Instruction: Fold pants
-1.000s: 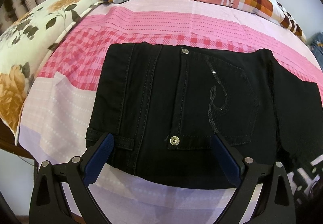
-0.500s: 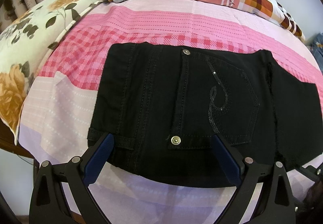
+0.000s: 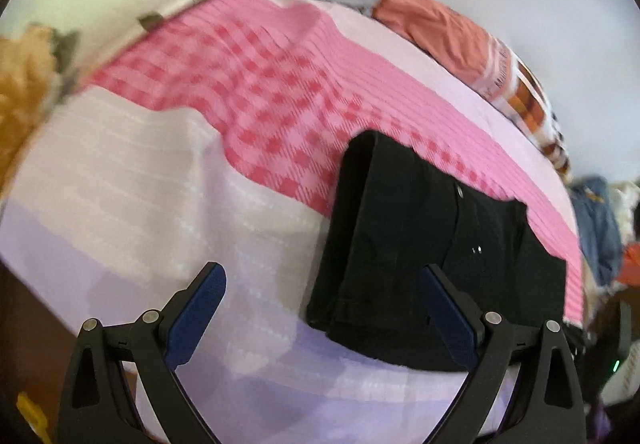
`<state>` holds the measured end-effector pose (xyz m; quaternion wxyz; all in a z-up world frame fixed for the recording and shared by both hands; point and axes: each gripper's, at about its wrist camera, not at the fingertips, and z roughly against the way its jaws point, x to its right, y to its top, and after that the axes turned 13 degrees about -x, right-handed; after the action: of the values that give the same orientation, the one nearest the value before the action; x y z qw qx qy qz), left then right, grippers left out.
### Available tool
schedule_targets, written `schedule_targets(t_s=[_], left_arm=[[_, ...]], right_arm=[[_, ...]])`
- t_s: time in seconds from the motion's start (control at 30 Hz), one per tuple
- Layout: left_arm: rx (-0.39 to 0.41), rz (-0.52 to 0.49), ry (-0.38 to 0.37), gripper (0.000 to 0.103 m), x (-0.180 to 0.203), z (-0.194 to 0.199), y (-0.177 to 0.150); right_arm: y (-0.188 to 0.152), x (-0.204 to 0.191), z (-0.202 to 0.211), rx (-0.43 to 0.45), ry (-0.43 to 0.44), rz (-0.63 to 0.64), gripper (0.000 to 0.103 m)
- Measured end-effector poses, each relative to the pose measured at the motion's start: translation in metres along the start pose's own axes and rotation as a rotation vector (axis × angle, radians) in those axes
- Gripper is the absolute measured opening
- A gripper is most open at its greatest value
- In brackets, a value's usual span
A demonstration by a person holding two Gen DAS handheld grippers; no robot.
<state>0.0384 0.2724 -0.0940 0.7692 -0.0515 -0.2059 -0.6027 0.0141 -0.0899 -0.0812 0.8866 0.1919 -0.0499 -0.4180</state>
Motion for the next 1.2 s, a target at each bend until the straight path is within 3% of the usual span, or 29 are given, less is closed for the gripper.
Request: schedule_targets(t_s=[0.07, 0.13, 0.2, 0.3, 0.47, 0.57, 0.67, 0.77, 1.03, 1.2], left_arm=[[-0.051, -0.049, -0.045, 0.097, -0.003, -0.011, 0.002], [-0.089, -0.076, -0.061, 0.097, -0.003, -0.02, 0.004], [-0.137, -0.086, -0.09, 0.097, -0.006, -0.031, 0.004], [-0.138, -0.109, -0.112, 0.097, -0.005, -0.027, -0.004], [-0.098, 0.088, -0.277, 0.097, -0.025, -0.009, -0.034], [-0.117, 0.218, -0.442, 0.096, -0.033, -0.012, -0.056], [-0.116, 0.28, -0.466, 0.095, -0.036, -0.02, -0.059], [-0.135, 0.371, -0.55, 0.094, -0.044, -0.035, -0.056], [-0.095, 0.421, -0.615, 0.094, -0.043, -0.045, -0.038], [0.011, 0.35, -0.611, 0.094, -0.034, -0.046, -0.038]], right_arm=[[0.0, 0.002, 0.006, 0.01, 0.013, -0.018, 0.033], [-0.002, 0.006, 0.009, 0.006, 0.021, -0.049, 0.046], [-0.004, 0.008, 0.007, -0.011, 0.046, -0.072, 0.047], [-0.005, 0.007, 0.002, -0.029, 0.053, -0.09, 0.047], [-0.003, 0.001, 0.0, -0.034, 0.067, -0.087, 0.052], [-0.001, -0.004, -0.003, -0.035, 0.075, -0.078, 0.054], [0.001, -0.007, -0.006, -0.043, 0.083, -0.075, 0.054], [0.0, -0.01, -0.003, -0.037, 0.086, -0.066, 0.057], [-0.003, -0.002, -0.002, -0.031, 0.117, -0.113, 0.062], [-0.003, 0.003, -0.003, -0.03, 0.147, -0.148, 0.065]])
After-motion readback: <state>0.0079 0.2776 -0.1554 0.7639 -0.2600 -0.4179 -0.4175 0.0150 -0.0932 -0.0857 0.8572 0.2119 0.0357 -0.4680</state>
